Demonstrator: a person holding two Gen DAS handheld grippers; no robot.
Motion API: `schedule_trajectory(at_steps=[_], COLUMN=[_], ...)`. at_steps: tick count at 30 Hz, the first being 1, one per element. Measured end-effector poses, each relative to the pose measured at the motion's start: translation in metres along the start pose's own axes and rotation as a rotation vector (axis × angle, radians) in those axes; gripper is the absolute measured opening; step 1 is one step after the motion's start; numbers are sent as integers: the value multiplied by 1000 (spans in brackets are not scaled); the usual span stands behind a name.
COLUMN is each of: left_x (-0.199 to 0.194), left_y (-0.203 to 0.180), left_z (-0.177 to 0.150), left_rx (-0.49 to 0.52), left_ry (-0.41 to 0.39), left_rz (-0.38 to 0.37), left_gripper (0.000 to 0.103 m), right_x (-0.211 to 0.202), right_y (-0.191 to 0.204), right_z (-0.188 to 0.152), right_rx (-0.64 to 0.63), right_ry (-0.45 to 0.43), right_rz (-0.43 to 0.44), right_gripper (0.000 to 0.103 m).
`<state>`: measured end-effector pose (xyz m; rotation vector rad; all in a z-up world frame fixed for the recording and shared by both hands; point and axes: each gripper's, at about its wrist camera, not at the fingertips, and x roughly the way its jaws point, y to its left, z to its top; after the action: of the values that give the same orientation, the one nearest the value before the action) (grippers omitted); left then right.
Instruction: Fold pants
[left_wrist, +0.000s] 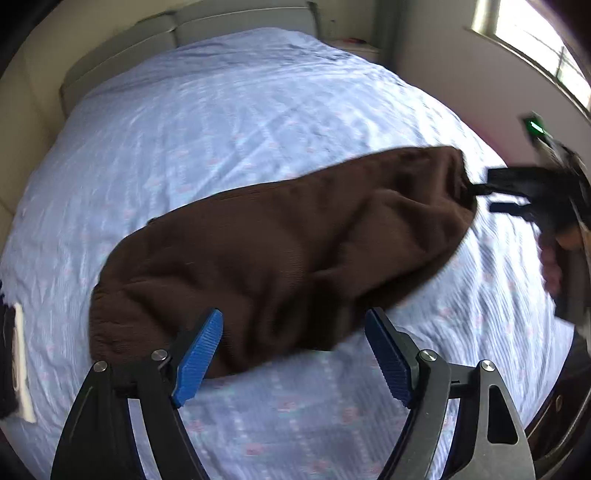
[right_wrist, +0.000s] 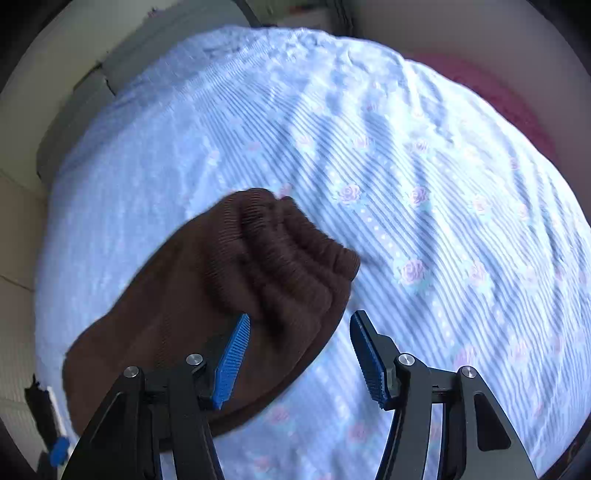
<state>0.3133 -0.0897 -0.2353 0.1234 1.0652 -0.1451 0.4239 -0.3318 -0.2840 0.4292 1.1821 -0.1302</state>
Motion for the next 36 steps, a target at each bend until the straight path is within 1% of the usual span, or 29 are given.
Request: schedule_trajectory(at_steps=[3,4,6,7,8,9,10,12,13,15,18,19,20,21,22,23,24,26,27,28,30,31,32,33,34,36], left_x=[4,7,10,10,10,10,10,12,14,18,21,21,21,22,23,24,27,27,26,25,24,23,22,22,21,21], left_y=[-19,-24,-27,-28,-27,-26,-24,-18,-16,-12,-9,-9,-9,-10,-10,-10,-11,-12,-13,-15,-17,-18,-19,-19,-19,-20], left_z=[-1,0,4,5,7,7,8,10,10,11,11,11,10,9,8,7,7,7,8,8,9,10,11,13,14,17], left_rx=[74,91,112,117,115,110,102,86,81,76,74,73,74,73,71,68,64,53,48,49,64,73,77,79,78,72], left_ry=[5,6,2,3,2,1,2,11,15,25,34,36,38,37,41,48,59,65,59,56,48,41,36,30,30,28], left_rz=[14,22,39,48,56,61,66,77,80,98,103,102,100,95,91,90,87,80,75,70,64,68,70,69,68,62], left_gripper=[78,78,78,78,78,78,78,78,78,78,78,78,78,78,78,78,78,78,78,79,79,79,79,79,79,79], right_x=[21,28,26,22,17,5,-4,-4,2,11,9,-2,-13,-21,-19,-11,0,1,-2,-8,-28,-34,-41,-46,-48,-42], right_y=[-4,-4,-2,-3,-3,-6,-9,-10,-9,-6,-9,-5,-1,5,7,6,-1,-11,-17,-20,-26,-28,-27,-26,-23,-18], right_z=[6,8,7,4,1,2,3,5,7,11,13,15,14,17,18,23,27,27,25,22,15,14,14,14,16,21], right_rx=[13,11,-6,-5,1,13,19,-1,-36,-86,-93,-104,-115,-149,-170,-172,-140,-96,-83,-73,-46,-35,-23,-20,-18,-38], right_ry=[55,60,32,18,-1,-38,-63,-62,-59,-48,-40,-72,-121,-168,-152,-113,-55,-41,-46,-58,-113,-136,-159,-173,-199,-207], right_rz=[24,39,17,17,17,15,14,-6,-67,-124,-132,-134,-123,-136,-154,-154,-145,-126,-143,-148,-105,-84,-35,-9,11,18], right_gripper=[58,51,33,28,27,24,23,23,21,21,22,22,22,22,22,22,23,32,46,57,58,61,64,71,76,81])
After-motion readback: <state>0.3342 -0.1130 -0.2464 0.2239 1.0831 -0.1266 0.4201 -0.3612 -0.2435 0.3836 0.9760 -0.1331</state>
